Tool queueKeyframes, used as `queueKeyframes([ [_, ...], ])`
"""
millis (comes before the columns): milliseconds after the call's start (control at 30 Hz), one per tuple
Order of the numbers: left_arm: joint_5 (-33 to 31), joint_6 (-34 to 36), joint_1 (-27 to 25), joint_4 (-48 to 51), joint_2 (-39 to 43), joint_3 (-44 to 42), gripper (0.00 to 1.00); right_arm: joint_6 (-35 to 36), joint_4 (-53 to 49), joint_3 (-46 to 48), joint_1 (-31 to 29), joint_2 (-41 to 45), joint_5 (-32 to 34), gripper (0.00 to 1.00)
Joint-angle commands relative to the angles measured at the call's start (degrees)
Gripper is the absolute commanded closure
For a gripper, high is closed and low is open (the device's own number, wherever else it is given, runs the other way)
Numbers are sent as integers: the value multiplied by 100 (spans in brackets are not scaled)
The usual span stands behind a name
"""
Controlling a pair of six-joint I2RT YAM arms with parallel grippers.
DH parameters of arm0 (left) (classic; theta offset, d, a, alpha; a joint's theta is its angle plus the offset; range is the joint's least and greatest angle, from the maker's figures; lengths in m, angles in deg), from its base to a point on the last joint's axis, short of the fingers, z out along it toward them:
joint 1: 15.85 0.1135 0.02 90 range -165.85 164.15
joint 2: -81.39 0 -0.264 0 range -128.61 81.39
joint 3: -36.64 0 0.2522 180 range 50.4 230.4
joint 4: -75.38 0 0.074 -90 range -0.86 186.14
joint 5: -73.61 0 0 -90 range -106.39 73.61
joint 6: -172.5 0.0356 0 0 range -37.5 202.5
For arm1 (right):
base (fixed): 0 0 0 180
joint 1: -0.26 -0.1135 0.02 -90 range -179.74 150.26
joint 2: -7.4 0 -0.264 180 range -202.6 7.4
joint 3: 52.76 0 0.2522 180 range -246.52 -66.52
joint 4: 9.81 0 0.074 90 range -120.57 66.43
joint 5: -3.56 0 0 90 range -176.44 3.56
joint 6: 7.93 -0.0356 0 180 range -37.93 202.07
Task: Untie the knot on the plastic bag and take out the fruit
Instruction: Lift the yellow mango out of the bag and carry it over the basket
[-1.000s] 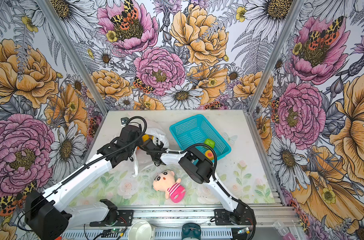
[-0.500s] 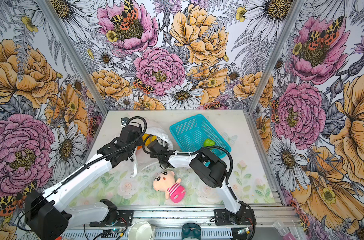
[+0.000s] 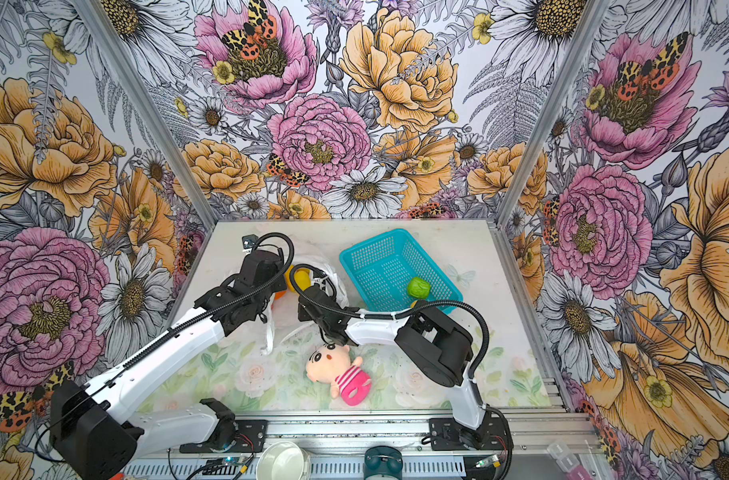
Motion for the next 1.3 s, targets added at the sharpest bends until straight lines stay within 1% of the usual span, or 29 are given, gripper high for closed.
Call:
queueKeyframes([
  [0,23,101,42,-93,75,-10,100,380,398,262,-362,550,218,66],
  [100,-8,118,56,-86,44,-2,100,536,699,692,-579,884,447,65],
  [267,-37,93,86,-82,58,-23,100,645,680,1255,-763,1532,866,66],
  [433,-39,90,101,-84,48,-27,100,784,1011,1924,-950,2132,1211,66],
  [567,-73,76,130,-79,59,-45,100,847,829,2137,-989,2589,1399,66],
  [867,-3,49,147,-71,33,-44,100,1347,707,2604,-959,3781,1897,67],
  [1000,73,40,161,-77,22,-28,100,1532,579,2785,-838,4340,2038,67],
  [1100,92,49,162,-73,26,-27,100,1761,489,2919,-649,4699,2493,67],
  [1133,83,42,160,-73,28,-27,100,1750,389,2951,-520,4817,2548,67],
  [1267,90,31,160,-72,50,-41,100,1380,-225,3044,285,5322,2337,68],
])
